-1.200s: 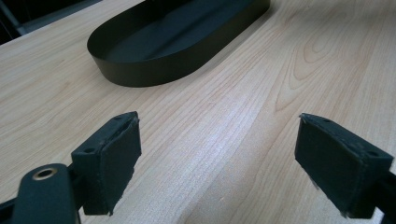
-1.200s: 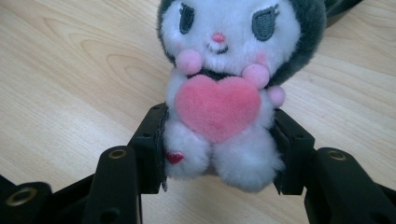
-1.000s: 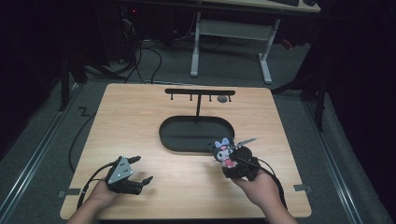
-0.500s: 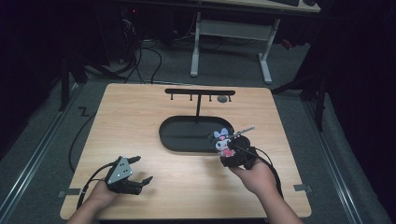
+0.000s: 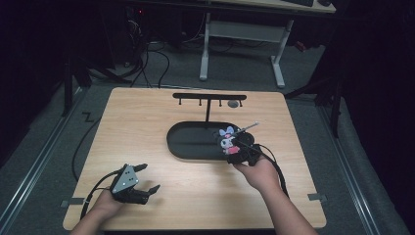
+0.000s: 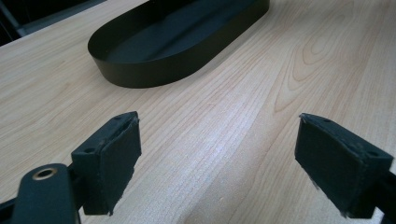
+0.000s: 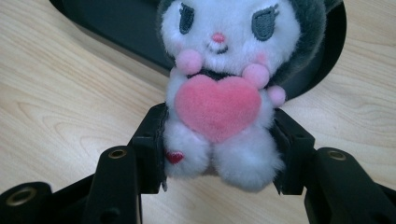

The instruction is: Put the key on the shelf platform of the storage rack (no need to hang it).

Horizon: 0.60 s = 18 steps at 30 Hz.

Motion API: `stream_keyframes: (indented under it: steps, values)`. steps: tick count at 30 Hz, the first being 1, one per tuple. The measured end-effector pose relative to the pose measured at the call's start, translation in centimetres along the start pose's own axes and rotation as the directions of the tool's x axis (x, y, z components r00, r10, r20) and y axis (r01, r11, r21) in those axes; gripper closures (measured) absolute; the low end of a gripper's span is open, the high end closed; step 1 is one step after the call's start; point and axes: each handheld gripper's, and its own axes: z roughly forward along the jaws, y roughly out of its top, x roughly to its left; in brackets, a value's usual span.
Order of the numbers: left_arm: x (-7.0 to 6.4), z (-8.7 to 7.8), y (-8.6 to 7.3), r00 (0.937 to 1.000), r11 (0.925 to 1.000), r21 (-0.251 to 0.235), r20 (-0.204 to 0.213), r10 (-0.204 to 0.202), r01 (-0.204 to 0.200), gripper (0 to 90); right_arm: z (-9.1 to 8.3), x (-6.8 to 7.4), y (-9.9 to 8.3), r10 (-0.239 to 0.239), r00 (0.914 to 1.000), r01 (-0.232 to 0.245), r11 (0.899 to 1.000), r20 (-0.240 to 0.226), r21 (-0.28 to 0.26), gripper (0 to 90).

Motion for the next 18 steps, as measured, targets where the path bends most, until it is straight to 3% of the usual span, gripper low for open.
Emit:
stream_keyframes:
  steps: [18]
  values:
    - [0.0, -0.1, 0.0, 1.0000, 1.0000, -0.002, 0.000, 0.002, -0.002, 15.4, 2.4, -0.3, 1.9, 0.021, 0.9998, -0.022, 1.000, 0.002, 0.021, 47.9]
